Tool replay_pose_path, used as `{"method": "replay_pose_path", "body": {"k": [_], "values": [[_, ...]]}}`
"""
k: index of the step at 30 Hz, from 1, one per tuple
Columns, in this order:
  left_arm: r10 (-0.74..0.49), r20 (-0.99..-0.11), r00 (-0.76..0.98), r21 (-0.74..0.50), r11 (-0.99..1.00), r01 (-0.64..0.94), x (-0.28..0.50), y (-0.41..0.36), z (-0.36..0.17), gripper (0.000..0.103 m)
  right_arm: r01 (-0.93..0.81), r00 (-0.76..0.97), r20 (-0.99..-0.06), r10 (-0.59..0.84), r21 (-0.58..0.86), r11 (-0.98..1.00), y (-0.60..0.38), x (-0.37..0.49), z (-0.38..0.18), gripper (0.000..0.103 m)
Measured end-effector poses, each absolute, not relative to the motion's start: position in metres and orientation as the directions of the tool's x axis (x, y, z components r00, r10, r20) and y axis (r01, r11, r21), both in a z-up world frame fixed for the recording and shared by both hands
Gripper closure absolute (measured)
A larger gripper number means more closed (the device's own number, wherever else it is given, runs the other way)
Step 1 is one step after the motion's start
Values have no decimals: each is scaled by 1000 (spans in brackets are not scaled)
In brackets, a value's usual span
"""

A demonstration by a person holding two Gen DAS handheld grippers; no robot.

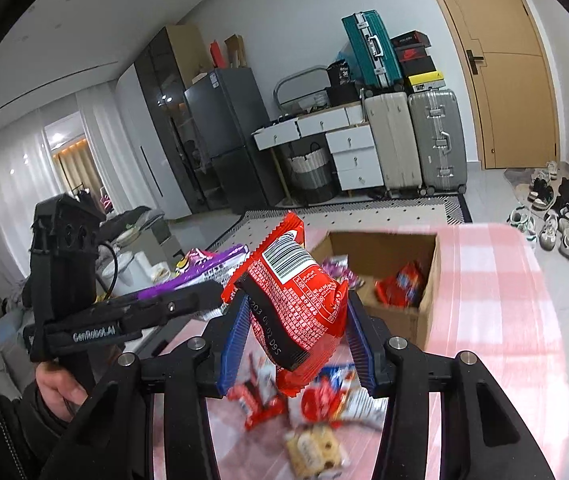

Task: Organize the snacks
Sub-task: 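Carry both held bags over the cardboard box with both tools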

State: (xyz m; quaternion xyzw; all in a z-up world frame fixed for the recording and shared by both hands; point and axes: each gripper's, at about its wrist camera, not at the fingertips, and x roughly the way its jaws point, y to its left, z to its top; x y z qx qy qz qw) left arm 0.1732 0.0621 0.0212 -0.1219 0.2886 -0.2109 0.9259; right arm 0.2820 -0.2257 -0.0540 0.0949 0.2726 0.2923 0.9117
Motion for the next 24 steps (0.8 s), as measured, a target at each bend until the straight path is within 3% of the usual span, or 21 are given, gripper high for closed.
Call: {"method": "replay_pose_path", "body": {"k": [14,24], "values": [[-410,-491,769,-337,903,267,271,54,69,53,-434,712,-450,539,320,842,-231,370,-14,56],[-408,-539,737,-347,905,247,350,32,48,53,-408,715,-500,489,270,872,-226,432,-26,56]]}}
